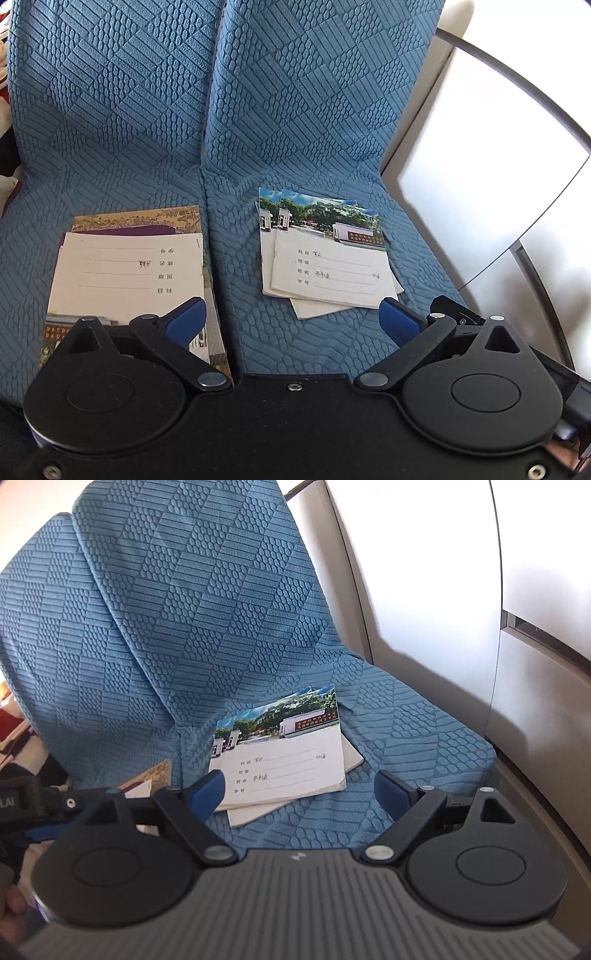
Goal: Organize objects
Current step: 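Open both tools wide and lower them toward the remaining postcards, then close both tools on the edge of the remaining postcards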
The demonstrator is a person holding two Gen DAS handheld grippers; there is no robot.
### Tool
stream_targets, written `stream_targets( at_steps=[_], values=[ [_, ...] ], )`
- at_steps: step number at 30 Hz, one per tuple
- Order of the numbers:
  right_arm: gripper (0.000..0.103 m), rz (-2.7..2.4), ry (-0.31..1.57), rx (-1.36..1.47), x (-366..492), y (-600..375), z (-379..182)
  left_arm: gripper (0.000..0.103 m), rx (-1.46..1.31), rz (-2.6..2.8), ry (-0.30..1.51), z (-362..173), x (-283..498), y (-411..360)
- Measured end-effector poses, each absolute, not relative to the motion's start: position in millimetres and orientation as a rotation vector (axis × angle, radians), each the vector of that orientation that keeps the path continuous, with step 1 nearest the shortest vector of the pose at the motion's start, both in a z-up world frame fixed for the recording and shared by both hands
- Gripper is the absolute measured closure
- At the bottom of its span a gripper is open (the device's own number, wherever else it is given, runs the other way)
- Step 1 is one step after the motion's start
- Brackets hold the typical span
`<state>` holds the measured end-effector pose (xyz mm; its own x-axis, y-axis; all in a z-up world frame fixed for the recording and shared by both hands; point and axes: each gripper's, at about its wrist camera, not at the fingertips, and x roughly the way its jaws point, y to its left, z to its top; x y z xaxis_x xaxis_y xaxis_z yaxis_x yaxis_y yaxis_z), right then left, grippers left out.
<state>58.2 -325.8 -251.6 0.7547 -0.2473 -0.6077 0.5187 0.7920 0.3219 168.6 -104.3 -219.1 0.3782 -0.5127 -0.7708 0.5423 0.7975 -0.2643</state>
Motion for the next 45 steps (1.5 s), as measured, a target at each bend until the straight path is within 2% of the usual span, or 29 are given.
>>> stream_targets(
  at_steps=[11,13,17,18,20,22,25,32,34,45],
  values=[
    [0.017,-0.486,0.591,0.622,86,-362,-277,0.018,0.087,-0.689,1.013,-255,192,-146],
    [0.024,-0.479,0.592,0.65,91,-369,-282,0.025,0.095,-0.677,1.045,-266,200,-153],
    [0.036,-0.468,0.595,0.702,103,-379,-290,0.029,0.096,-0.674,1.069,-282,214,-166],
    [0.043,-0.463,0.602,0.718,108,-381,-293,0.03,0.097,-0.673,1.076,-286,217,-169],
    [0.048,-0.44,0.605,0.774,113,-386,-300,0.031,0.087,-0.674,1.093,-294,223,-174],
    [0.058,-0.448,0.613,0.806,119,-391,-304,0.036,0.078,-0.677,1.114,-303,229,-180],
    [0.065,-0.449,0.634,0.883,125,-404,-315,0.037,0.077,-0.663,1.131,-318,239,-188],
    [0.068,-0.479,0.655,1.006,132,-422,-329,0.042,0.037,-0.624,1.174,-340,266,-194],
    [0.068,-0.467,0.656,1.037,135,-425,-333,0.049,0.006,-0.629,1.202,-347,273,-192],
    [0.069,-0.468,0.685,1.009,152,-425,-334,0.06,-0.096,-0.598,1.236,-344,283,-183]
  ],
)
